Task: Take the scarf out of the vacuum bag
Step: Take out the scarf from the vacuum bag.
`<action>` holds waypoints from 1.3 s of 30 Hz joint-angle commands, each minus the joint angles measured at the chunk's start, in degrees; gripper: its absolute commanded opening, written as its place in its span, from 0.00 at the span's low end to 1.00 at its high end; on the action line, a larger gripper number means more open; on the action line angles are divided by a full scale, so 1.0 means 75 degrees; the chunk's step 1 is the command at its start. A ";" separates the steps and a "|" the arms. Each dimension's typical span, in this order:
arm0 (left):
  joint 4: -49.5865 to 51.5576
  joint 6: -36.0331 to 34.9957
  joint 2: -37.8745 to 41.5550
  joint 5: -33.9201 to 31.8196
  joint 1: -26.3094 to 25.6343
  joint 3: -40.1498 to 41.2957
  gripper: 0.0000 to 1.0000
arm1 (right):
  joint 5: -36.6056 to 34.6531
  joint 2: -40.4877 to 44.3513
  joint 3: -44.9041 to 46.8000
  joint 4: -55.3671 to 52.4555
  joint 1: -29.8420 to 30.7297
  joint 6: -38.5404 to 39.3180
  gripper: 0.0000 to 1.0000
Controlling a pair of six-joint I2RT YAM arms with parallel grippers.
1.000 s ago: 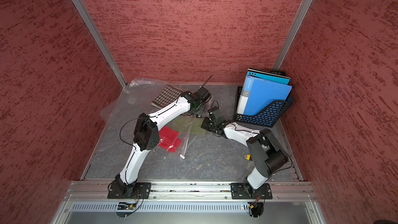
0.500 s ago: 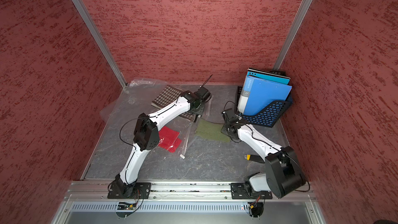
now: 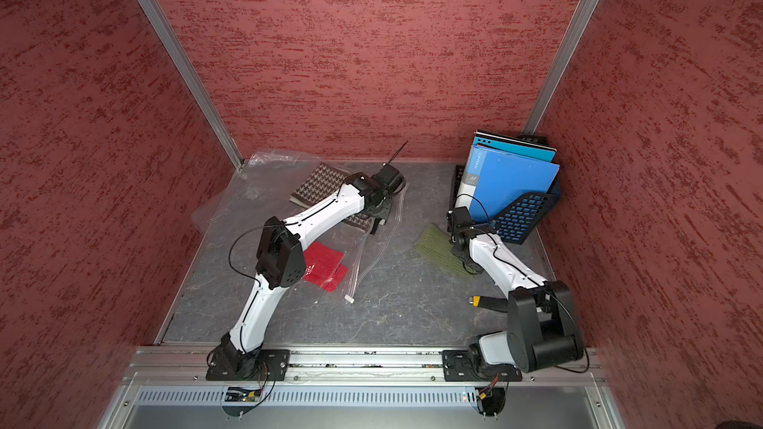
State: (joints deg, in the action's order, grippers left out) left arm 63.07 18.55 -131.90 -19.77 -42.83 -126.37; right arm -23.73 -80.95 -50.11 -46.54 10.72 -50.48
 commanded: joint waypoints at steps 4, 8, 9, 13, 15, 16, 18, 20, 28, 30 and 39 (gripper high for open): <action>0.0054 -0.0114 0.0219 -0.0059 -0.0033 -0.0295 0.00 | -0.0237 0.0340 -0.0102 -0.0345 -0.0015 0.0279 0.67; 0.0097 -0.0113 0.0207 -0.0110 -0.0073 -0.0389 0.00 | 0.0359 0.1696 0.0183 -0.0560 0.0119 0.0734 0.71; 0.0132 -0.0085 0.0207 -0.0149 -0.0075 -0.0433 0.00 | 0.0708 0.2084 0.0264 -0.0497 0.0204 0.0882 0.70; 0.0172 -0.0036 0.0286 -0.0291 -0.0156 -0.0623 0.00 | 0.3817 0.3252 0.1224 0.1469 0.0340 0.1393 0.67; 0.0256 0.0005 0.0310 -0.0385 -0.0215 -0.0745 0.00 | 0.5300 0.3254 0.1816 0.2899 0.0360 0.1093 0.67; 0.0251 0.0025 0.0330 -0.0408 -0.0234 -0.0775 0.00 | 0.5813 0.3030 0.2049 0.3584 0.0418 0.0867 0.66; 0.0263 0.0069 0.0388 -0.0480 -0.0296 -0.0788 0.00 | 0.6140 0.2315 0.2071 0.4413 0.0698 0.0733 0.65; 0.0305 0.0110 0.0395 -0.0498 -0.0319 -0.0828 0.00 | 0.6122 0.1431 0.1703 0.4885 0.1139 0.0866 0.64; 0.0336 0.0246 0.0383 -0.0581 -0.0348 -0.0753 0.00 | 0.6399 -0.1404 0.0189 0.6232 0.1750 0.0836 0.64; 0.0281 0.0246 0.0389 -0.0577 -0.0327 -0.0724 0.00 | 0.6716 -0.1902 -0.0154 0.6387 0.1863 0.0819 0.64; -0.0102 0.0375 0.0492 -0.0475 -0.0191 -0.0374 0.00 | 0.8104 -0.3428 -0.0271 0.8216 0.2756 -0.0048 0.63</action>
State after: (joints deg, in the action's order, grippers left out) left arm 64.58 20.36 -131.11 -22.96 -44.62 -129.93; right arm 31.79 -105.12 -53.04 7.05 29.52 -47.53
